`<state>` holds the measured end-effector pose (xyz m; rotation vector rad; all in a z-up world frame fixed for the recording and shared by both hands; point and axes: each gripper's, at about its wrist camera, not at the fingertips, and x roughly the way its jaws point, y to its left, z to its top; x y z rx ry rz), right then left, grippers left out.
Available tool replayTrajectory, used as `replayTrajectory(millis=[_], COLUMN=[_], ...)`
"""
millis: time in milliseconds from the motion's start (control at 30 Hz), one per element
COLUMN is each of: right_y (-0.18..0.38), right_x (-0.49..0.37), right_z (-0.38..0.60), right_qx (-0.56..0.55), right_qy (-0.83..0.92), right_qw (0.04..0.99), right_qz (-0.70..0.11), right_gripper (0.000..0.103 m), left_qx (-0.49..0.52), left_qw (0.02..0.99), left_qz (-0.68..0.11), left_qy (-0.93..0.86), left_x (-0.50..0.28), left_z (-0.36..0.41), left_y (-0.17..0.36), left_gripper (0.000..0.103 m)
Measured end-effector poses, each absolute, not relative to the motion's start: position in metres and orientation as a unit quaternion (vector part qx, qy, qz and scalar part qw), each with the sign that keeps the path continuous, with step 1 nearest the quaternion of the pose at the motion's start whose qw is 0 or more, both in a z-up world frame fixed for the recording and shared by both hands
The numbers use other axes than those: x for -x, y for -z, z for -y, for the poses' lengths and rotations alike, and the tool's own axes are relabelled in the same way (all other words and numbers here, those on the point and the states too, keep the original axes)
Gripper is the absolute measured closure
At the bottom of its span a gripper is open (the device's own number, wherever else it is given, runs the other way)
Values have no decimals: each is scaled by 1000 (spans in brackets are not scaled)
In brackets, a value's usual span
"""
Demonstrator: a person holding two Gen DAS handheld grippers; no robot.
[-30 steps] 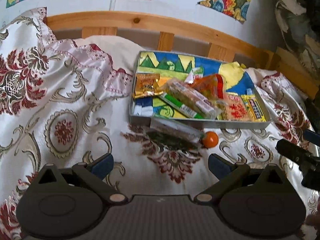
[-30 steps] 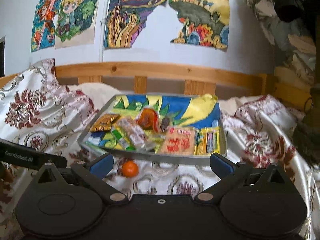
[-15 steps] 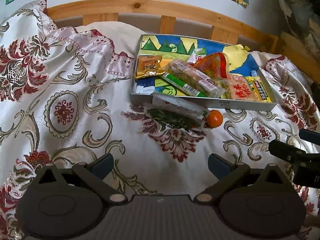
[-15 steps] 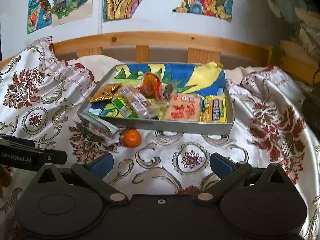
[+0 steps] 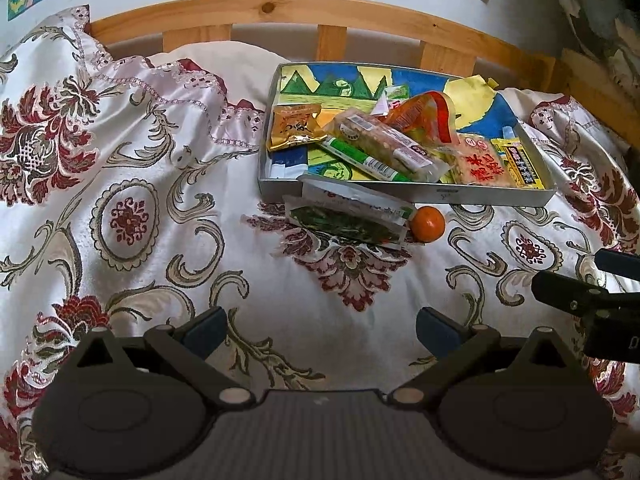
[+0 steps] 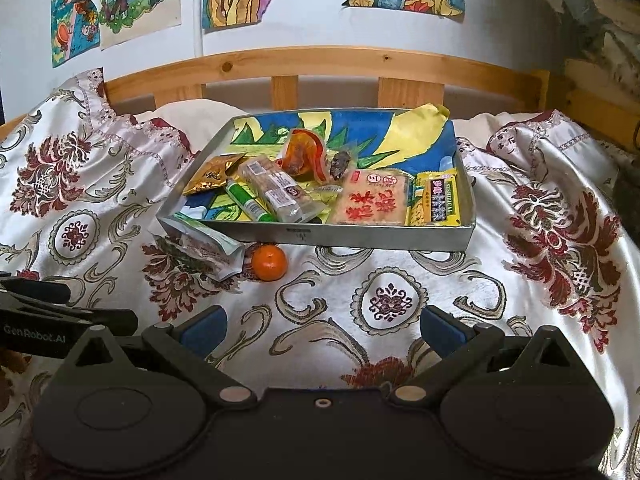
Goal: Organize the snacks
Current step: 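Move the left tool to the green-vegetable packet while the right tool approaches the mandarin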
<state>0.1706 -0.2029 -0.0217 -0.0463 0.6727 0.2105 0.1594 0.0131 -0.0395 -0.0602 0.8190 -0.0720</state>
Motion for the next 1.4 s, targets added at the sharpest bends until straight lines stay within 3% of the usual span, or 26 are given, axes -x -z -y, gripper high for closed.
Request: replayTrajectory(millis=[1400], right_y=[33], right_x=[-185], right_z=[199], right_qx=[-6], right_qy=[-98], right_qw=[953], right_qz=[-286], right_gripper=[1], left_qx=[-9], left_qw=[925], left_qz=[-378], left_qy=[30], left_x=[-189], left_z=[-23], left_y=[40], left_gripper=[1])
